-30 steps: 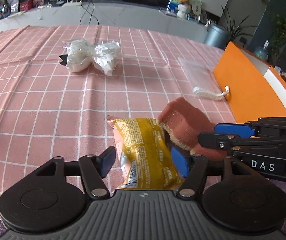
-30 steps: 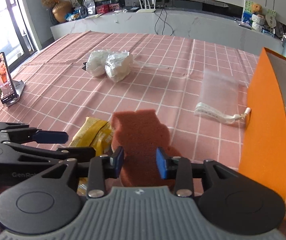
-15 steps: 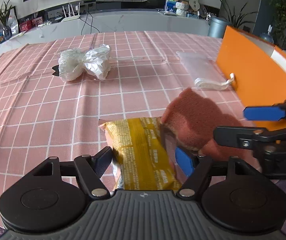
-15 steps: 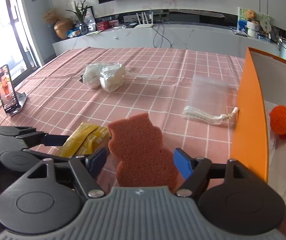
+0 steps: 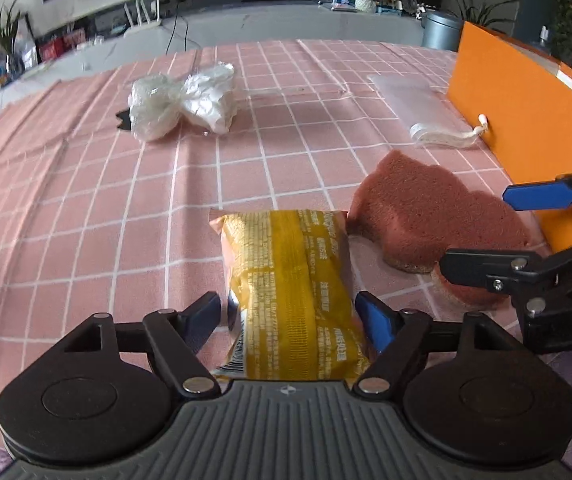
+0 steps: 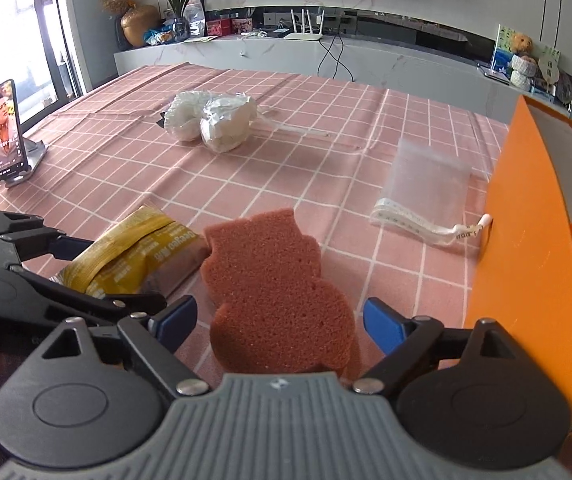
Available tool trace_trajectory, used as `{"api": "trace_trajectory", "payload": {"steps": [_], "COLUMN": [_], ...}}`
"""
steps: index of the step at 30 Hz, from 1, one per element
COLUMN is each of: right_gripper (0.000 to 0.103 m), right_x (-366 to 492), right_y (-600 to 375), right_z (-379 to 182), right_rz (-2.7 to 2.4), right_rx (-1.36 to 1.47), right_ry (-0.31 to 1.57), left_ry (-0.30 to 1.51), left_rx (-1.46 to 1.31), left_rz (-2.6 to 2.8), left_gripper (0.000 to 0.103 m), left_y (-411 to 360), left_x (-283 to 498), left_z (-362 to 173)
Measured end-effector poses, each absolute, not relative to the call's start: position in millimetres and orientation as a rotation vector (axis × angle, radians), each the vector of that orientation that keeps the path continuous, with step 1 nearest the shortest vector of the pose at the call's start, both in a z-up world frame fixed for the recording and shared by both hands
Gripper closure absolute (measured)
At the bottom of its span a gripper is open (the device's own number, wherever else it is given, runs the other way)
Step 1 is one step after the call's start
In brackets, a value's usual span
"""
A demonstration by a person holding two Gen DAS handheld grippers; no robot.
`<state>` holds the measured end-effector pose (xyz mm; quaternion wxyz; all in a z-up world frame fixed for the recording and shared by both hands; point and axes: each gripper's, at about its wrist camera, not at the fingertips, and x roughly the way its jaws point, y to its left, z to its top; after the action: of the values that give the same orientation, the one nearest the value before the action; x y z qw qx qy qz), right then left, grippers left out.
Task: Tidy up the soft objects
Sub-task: 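Close the left gripper on the yellow snack bag while the right holds the sponge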
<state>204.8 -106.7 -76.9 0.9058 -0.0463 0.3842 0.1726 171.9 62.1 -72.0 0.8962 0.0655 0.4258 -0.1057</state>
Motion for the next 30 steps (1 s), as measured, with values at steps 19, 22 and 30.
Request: {"api": "trace_trajectory", "payload": {"steps": [19, 22, 30], "right_gripper": [0.019, 0.022, 0.030], "right_x": [201, 200, 195], "right_y": [-107, -107, -103], "right_z": [-86, -87, -85], "right_rz": [0.339, 0.336, 0.340], "right_rx": [-0.085, -0.093, -0.121], "right_ry": [0.798, 0.797, 0.788], "left_ry": [0.777, 0.762, 0.693], "left_rx": [0.056, 0.056, 0.101], "left_rz": [-0.123, -0.124, -0.155], "left_gripper": [0.001, 0.001, 0.033], "left_y": [62, 62, 55], "left_x": [163, 161, 154], "left_z": [-82, -84, -82]}}
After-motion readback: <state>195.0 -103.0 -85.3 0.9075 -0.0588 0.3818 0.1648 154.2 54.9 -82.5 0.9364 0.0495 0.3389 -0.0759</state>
